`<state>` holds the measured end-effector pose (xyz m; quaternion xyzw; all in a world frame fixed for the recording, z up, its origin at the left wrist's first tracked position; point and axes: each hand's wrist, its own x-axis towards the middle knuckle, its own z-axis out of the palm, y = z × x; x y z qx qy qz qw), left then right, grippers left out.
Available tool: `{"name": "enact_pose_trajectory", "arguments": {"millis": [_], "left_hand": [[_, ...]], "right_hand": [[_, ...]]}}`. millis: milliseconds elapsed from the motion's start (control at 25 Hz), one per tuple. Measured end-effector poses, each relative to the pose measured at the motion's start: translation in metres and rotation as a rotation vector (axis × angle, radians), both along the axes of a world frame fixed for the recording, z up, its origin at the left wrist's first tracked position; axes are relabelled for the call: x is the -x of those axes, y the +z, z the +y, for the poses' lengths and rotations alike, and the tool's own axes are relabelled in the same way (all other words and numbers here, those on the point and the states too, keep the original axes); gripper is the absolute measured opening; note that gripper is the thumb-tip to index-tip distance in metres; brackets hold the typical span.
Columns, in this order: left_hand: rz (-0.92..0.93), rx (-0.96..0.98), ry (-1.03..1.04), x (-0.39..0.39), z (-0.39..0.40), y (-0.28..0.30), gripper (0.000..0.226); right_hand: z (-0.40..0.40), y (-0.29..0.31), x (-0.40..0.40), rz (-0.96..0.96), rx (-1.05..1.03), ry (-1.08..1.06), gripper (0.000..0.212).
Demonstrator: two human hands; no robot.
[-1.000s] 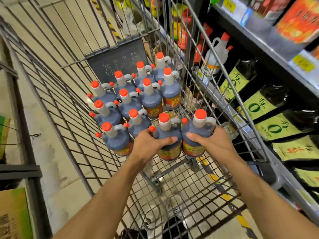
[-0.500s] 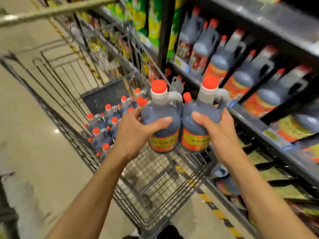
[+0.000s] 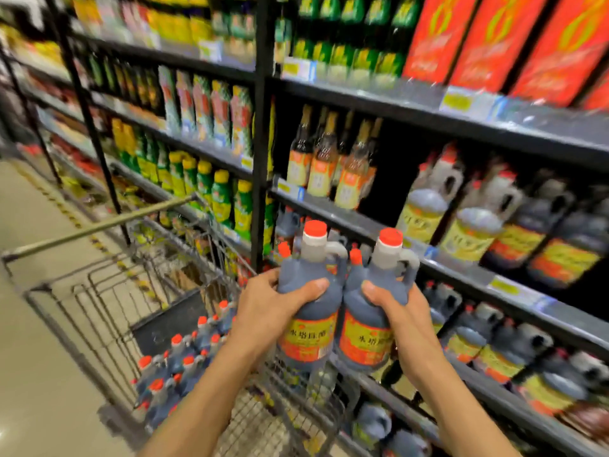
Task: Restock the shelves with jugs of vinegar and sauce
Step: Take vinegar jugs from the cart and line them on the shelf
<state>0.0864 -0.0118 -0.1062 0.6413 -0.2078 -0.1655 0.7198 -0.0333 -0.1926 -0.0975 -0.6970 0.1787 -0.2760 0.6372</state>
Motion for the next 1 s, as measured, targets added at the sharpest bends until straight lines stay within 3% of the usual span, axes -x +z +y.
{"name": "enact_pose_trajectory", "arguments": {"millis": [480,680,1000], "left_hand": [[-0.036,0.033,-0.381,0.064,-0.105,0.092,0.066],[-0.015,-0.001,-0.451,0.084,-0.169,0.101,0.066],[0.089,-0.112,-0.487,0.099,-0.29,0.084,0.061]], "right_hand": [[-0.052,0.084,0.12,-0.097,0.006,-0.334,0.068],[-0.105,0.089,0.148,-0.073,-0.043,-0.377,0.075],[-0.218,0.074,0.166,0.016,-0.171,-0.394,0.054]]}}
